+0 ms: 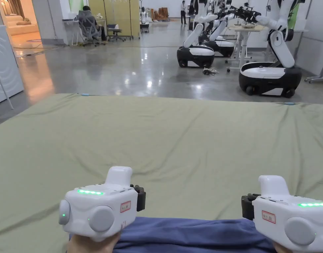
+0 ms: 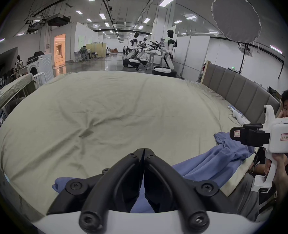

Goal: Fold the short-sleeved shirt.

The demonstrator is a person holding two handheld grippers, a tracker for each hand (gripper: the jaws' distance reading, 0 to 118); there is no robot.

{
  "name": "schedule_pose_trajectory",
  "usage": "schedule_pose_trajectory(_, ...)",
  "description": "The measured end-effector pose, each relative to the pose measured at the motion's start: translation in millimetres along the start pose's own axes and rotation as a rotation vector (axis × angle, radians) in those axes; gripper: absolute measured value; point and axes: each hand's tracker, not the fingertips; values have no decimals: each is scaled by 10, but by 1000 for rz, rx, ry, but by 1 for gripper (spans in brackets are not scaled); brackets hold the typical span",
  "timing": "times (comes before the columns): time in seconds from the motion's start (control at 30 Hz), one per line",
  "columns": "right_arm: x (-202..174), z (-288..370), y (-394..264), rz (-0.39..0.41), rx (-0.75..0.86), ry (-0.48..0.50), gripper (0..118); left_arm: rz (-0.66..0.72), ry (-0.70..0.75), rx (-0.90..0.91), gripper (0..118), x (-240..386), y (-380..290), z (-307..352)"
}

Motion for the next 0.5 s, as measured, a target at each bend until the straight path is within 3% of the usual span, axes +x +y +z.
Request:
schedule_pose_trajectory(0.13,90,82,-16,-36,14,31,0,141,-188,15,9,-413,-14,269)
schedule_pose_trajectory(0.17,115,111,-29,-37,16,37,0,189,-227,41,28,-579,-55,354)
schedule_pose_trajectory(0.2,134,132,-40,-36,18,38,0,218,-237,36,61,-747,-73,463)
schedule_pose_trajectory(0.23,149,144,-46,-40,19,30,0,246,-222,20,75,-899,-100,521)
schedule_pose_trajectory(0.37,208,136,-68,-107,22,58,0,444,-183,42,80,-1586,-252,711)
schedule_pose_trajectory(0.5,102,130,-73,-95,13,68,0,660,-234,42,83,-1939,-490,702)
